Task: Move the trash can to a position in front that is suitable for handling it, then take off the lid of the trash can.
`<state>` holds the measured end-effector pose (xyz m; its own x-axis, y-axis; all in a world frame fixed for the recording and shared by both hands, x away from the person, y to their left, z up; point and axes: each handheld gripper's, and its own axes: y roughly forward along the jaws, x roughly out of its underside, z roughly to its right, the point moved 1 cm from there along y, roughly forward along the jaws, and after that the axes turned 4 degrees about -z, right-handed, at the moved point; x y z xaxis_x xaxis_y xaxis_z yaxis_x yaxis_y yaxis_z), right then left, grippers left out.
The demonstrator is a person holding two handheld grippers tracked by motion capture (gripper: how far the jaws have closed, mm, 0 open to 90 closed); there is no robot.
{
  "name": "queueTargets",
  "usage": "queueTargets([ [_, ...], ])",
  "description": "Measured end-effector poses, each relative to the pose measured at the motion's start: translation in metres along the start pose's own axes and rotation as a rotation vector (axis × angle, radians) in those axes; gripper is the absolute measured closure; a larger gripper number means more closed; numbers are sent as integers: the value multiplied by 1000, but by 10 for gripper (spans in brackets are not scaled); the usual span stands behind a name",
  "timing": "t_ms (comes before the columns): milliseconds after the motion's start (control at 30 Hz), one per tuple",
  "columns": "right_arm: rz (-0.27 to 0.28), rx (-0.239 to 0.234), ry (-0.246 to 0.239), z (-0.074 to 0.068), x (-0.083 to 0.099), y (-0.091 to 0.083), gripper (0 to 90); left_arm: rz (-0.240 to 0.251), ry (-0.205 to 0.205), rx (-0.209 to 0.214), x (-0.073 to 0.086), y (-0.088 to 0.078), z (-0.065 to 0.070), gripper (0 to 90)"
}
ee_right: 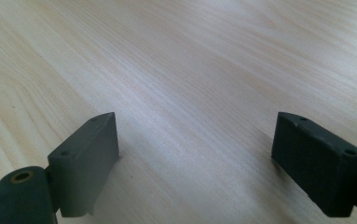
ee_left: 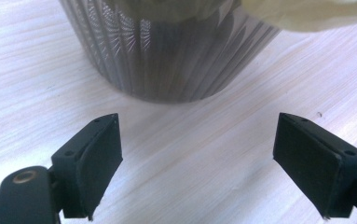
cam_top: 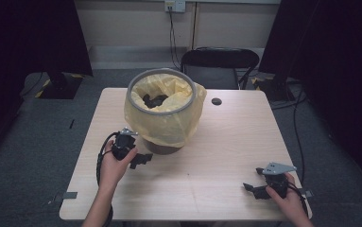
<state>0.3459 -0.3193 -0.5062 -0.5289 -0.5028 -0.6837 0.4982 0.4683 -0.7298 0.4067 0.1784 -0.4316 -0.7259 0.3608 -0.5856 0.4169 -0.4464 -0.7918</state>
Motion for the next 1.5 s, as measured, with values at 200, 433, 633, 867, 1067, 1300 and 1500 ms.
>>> queueTargets([
  [200, 0, 0, 0, 0, 0, 0, 138, -18, 2, 10, 7, -2, -3, 148],
  [433, 0, 0, 0, 0, 0, 0, 138, -26, 1, 10, 10, -6, -7, 148],
  [633, 0, 0, 0, 0, 0, 0, 138, -38, 4, 19, 15, -5, -6, 148],
  [867, 0, 0, 0, 0, 0, 0, 138, -44, -1, 25, 18, -8, -9, 148],
  [1067, 0, 0, 0, 0, 0, 0, 138, -55, -6, 30, 17, -15, -12, 148],
  [1300, 0, 0, 0, 0, 0, 0, 138, -64, -12, 22, 10, -27, -14, 148],
  [1500, 0, 0, 0, 0, 0, 0, 138, -62, -26, 29, 4, -40, -17, 148],
])
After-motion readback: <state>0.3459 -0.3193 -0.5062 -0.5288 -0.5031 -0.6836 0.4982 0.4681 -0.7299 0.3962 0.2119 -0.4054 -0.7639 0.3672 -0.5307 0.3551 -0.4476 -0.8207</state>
